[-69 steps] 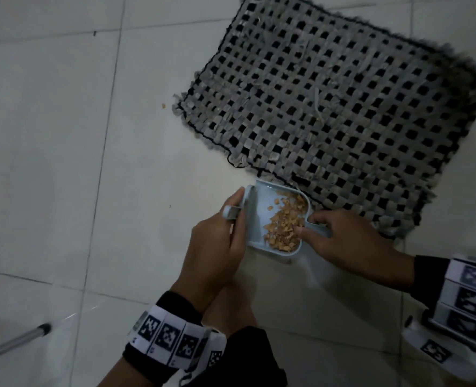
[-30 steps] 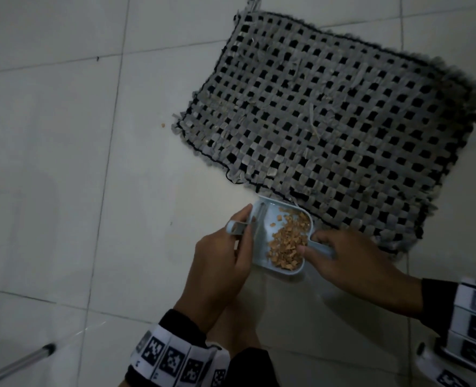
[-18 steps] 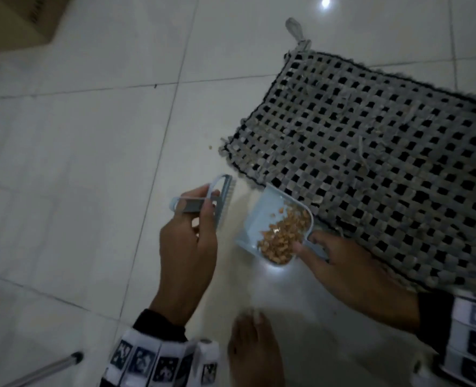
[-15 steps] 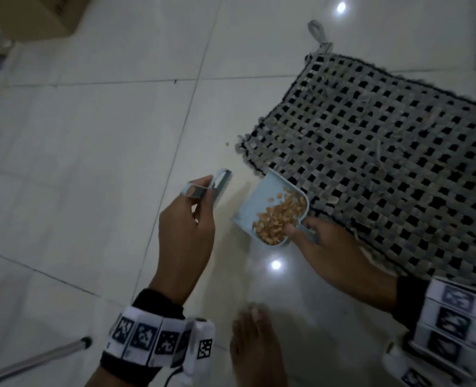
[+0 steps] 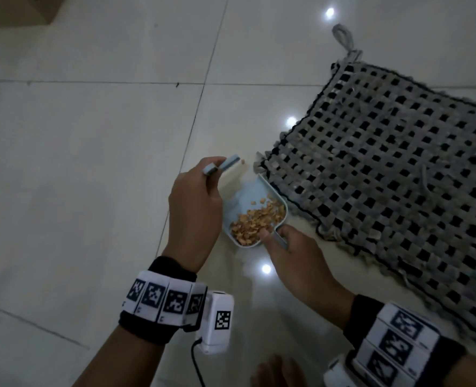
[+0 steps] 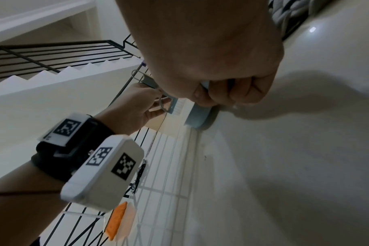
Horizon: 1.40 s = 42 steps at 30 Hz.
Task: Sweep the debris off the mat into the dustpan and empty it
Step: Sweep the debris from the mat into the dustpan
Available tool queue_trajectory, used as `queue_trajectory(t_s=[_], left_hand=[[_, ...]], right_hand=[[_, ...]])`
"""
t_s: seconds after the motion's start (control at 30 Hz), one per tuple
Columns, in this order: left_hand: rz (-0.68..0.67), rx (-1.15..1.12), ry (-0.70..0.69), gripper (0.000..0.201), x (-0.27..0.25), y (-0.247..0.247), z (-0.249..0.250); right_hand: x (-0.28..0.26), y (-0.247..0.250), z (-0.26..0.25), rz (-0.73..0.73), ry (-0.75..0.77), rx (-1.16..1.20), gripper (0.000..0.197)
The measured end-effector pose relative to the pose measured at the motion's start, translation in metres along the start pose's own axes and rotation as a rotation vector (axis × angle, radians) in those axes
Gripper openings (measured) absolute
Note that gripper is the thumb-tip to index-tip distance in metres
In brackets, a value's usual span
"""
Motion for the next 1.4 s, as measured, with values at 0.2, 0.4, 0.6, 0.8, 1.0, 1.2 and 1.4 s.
queue_trajectory(t_s=[0.2, 0.4, 0.6, 0.8, 1.0, 1.2, 1.4], left_hand=[[-0.037, -0.013, -0.018, 0.029, 0.026, -0.020, -0.009], [-0.157, 0.002, -0.089, 0.044, 0.033, -0.039, -0.007], [-0.158, 0.025, -0.054, 0.039, 0.017, -0.026, -0.006], [-0.256, -0.048, 0.025, 0.024, -0.005, -0.011, -0.004], [-0.319, -0.010, 0.120, 0.032, -0.007, -0.002, -0.017], [-0.282, -0.037, 0.091, 0.028, -0.016, -0.005, -0.004], [-0.256, -0.016, 0.063, 0.021, -0.030, -0.003, 0.012]], right_hand=[[0.006, -0.014, -0.005, 0.029, 0.016, 0.000, 0.039], [0.005, -0.018, -0.004, 0.047, -0.003, 0.021, 0.032], [0.005, -0.017, -0.002, 0.037, -0.018, 0.062, 0.026], [0.004, -0.014, -0.002, 0.045, -0.016, 0.042, 0.029], [0.003, -0.013, -0.003, 0.047, -0.016, 0.039, 0.027], [0.004, -0.013, -0.004, 0.038, -0.004, 0.019, 0.027], [0.002, -0.008, -0.003, 0.037, 0.047, 0.042, 0.033]])
Point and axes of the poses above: each hand's wrist, its own x-axis towards the middle knuckle, its own y-axis out of the back of the hand, z = x × y, the point moved 7 cm from there along x, towards the middle knuckle, and after that the axes turned 1 degree about z, right-handed, at the moved point
